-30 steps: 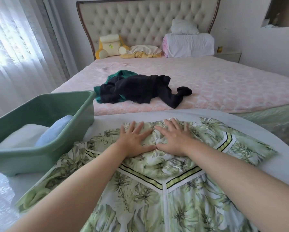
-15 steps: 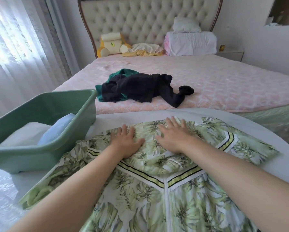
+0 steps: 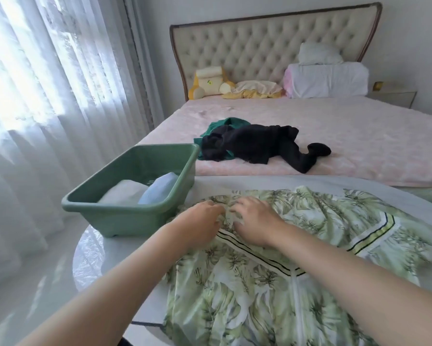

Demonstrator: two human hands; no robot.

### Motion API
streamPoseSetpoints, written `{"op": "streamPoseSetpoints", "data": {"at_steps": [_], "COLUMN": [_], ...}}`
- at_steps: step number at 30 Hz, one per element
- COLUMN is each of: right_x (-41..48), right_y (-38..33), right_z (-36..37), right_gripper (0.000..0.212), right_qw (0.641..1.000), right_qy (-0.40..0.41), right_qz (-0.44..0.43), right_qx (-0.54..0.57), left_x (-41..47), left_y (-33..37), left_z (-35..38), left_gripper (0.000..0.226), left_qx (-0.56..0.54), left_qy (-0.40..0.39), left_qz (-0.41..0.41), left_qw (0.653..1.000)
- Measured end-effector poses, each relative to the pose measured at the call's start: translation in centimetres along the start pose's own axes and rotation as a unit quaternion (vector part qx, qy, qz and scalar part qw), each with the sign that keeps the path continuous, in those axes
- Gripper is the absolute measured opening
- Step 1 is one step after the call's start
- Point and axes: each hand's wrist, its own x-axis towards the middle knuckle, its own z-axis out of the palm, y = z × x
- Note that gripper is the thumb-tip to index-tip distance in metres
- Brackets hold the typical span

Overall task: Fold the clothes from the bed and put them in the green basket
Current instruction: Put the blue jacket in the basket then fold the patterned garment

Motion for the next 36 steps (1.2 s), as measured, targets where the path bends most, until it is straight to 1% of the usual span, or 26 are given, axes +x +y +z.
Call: {"op": "streamPoseSetpoints", "data": {"at_steps": [2,3,4,5,7,8,9,10,11,12,13,14,15,16,18,19,21,24,26,28,29,30,32,33,34,36], "right_x": [0.7,1.1,1.5,1.8,2.3,2.5,2.6,2.7,2.8,3.0,3.1,3.3,3.4,3.4,3.2,3.0,2.8,2.5,2.3,1.9,1.6,1.3,0.7,0.3,-0.1,-1.2], "right_y": [-3.3,-4.7,-6.0,-7.0,-8.7,-9.4,-10.0,-10.5,-10.9,-11.2,-11.3,-11.3,-11.3,-11.2,-10.9,-10.6,-9.7,-7.3,-5.4,-3.3,-2.3,-1.2,1.4,2.8,4.0,5.9], "right_z": [-0.5,-0.7,-0.7,-0.6,-0.3,-0.1,0.2,0.4,0.7,0.9,1.2,1.4,1.6,1.6,1.5,1.3,0.7,-0.4,-1.3,-2.2,-2.6,-3.0,-3.2,-3.2,-3.2,-2.9], "right_gripper": [0.044,0.040,0.037,0.037,0.041,0.044,0.048,0.051,0.052,0.052,0.049,0.042,0.032,0.023,0.014,0.012,0.008,0.010,0.012,0.011,0.011,0.012,0.014,0.015,0.015,0.007], "right_qw": [0.999,0.998,0.997,0.995,0.992,0.991,0.990,0.990,0.990,0.990,0.990,0.990,0.989,0.988,0.982,0.978,0.968,0.950,0.939,0.924,0.918,0.915,0.915,0.920,0.929,0.946], "right_qy": [0.011,0.014,0.018,0.022,0.025,0.021,0.016,0.009,0.003,-0.001,-0.002,0.003,0.013,0.026,0.052,0.061,0.076,0.095,0.107,0.114,0.116,0.118,0.119,0.115,0.101,0.055], "right_qz": [-0.034,-0.042,-0.047,-0.049,-0.052,-0.054,-0.057,-0.061,-0.062,-0.060,-0.058,-0.058,-0.057,-0.057,-0.058,-0.056,-0.045,-0.014,0.024,0.062,0.082,0.100,0.147,0.170,0.189,0.208], "right_qx": [0.036,0.050,0.065,0.083,0.116,0.124,0.126,0.127,0.127,0.127,0.127,0.130,0.135,0.142,0.172,0.193,0.237,0.296,0.326,0.359,0.370,0.372,0.355,0.333,0.300,0.243], "left_x": [-1.7,-2.5,-3.4,-4.3,-6.1,-6.9,-7.3,-7.6,-7.9,-8.2,-8.4,-8.4,-8.6,-8.4,-8.2,-8.0,-7.3,-5.9,-4.5,-2.6,-1.7,-0.8,0.6,1.2,1.7,2.7], "left_y": [-1.2,-1.9,-2.3,-3.0,-3.7,-4.1,-4.9,-5.4,-5.8,-6.3,-6.8,-7.3,-7.6,-7.7,-7.4,-6.7,-5.3,-2.6,-1.1,-0.1,0.5,1.1,2.3,2.9,3.4,4.6], "left_z": [-0.4,-0.5,-0.8,-1.1,-1.9,-2.4,-2.2,-1.9,-1.8,-1.4,-1.1,-0.7,-0.5,-0.5,-0.9,-1.2,-1.4,-1.9,-2.2,-2.2,-2.2,-2.3,-2.2,-2.1,-1.9,-1.3], "left_gripper": [0.036,0.033,0.029,0.027,0.024,0.019,0.015,0.017,0.023,0.032,0.043,0.050,0.051,0.045,0.023,0.013,0.006,0.015,0.017,0.013,0.006,0.007,0.030,0.038,0.042,0.041], "left_qx": [-0.028,-0.022,0.000,0.021,0.063,0.085,0.128,0.152,0.149,0.137,0.125,0.126,0.123,0.133,0.147,0.150,0.137,0.079,0.020,-0.057,-0.077,-0.087,-0.102,-0.111,-0.121,-0.118], "left_qy": [0.024,0.028,0.015,-0.002,-0.018,-0.053,-0.025,-0.037,-0.019,-0.035,-0.031,-0.038,-0.040,-0.042,-0.061,-0.056,-0.021,0.080,0.145,0.191,0.196,0.201,0.198,0.203,0.208,0.219], "left_qz": [-0.004,-0.006,-0.023,-0.040,-0.044,-0.054,-0.042,-0.086,-0.126,-0.179,-0.210,-0.224,-0.240,-0.235,-0.214,-0.207,-0.167,-0.069,-0.014,-0.002,-0.005,-0.005,-0.003,0.004,0.015,0.033], "left_qw": [0.999,0.999,1.000,0.999,0.997,0.994,0.991,0.984,0.981,0.974,0.969,0.966,0.962,0.962,0.964,0.965,0.976,0.991,0.989,0.980,0.978,0.976,0.975,0.973,0.971,0.968]}}
